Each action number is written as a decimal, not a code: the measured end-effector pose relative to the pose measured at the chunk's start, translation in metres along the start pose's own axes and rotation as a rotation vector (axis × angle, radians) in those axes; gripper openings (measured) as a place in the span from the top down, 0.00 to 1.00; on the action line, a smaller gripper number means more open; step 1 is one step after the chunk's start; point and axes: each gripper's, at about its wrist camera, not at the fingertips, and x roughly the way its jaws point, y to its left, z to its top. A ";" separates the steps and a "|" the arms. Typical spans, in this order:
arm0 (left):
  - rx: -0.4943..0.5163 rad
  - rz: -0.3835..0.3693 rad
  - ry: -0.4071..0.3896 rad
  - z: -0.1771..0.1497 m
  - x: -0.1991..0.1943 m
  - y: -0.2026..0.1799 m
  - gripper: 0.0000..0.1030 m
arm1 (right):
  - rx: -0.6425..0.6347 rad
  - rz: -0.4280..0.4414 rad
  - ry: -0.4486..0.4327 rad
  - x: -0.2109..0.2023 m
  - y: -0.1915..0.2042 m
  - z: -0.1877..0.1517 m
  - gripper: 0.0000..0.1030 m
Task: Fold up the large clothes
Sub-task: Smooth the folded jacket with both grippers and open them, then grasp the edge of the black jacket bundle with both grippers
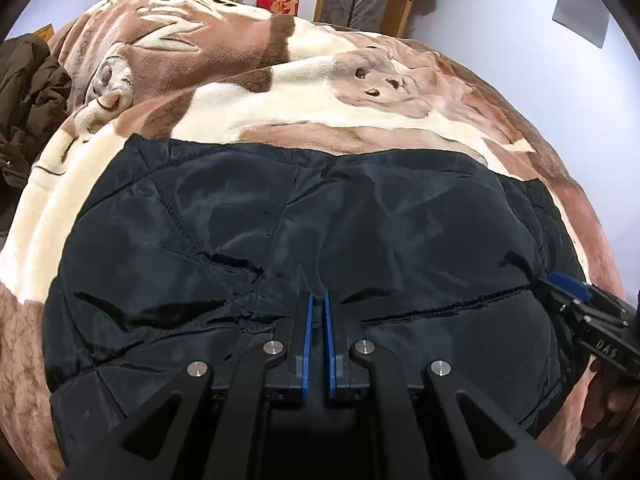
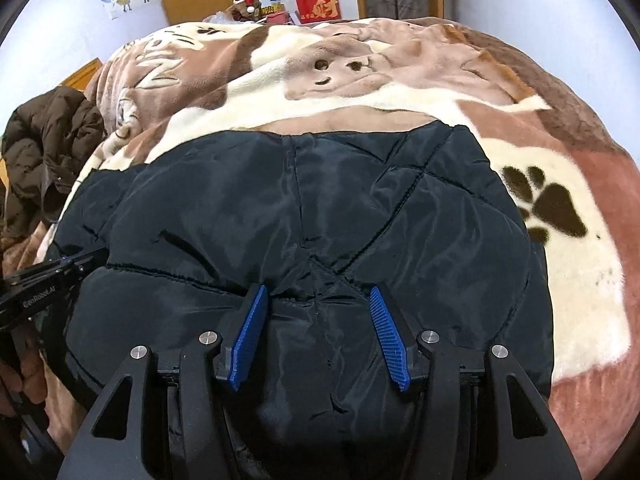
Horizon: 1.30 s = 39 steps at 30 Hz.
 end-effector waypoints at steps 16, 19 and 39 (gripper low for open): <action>0.044 0.104 -0.083 -0.003 -0.043 0.022 0.53 | 0.044 -0.127 -0.075 -0.041 -0.052 -0.010 0.47; 0.039 0.126 -0.098 -0.006 -0.048 0.034 0.50 | 0.061 -0.152 -0.059 -0.039 -0.066 -0.015 0.47; -0.214 0.155 -0.056 -0.028 -0.024 0.148 0.44 | 0.184 -0.134 -0.018 -0.018 -0.108 -0.030 0.34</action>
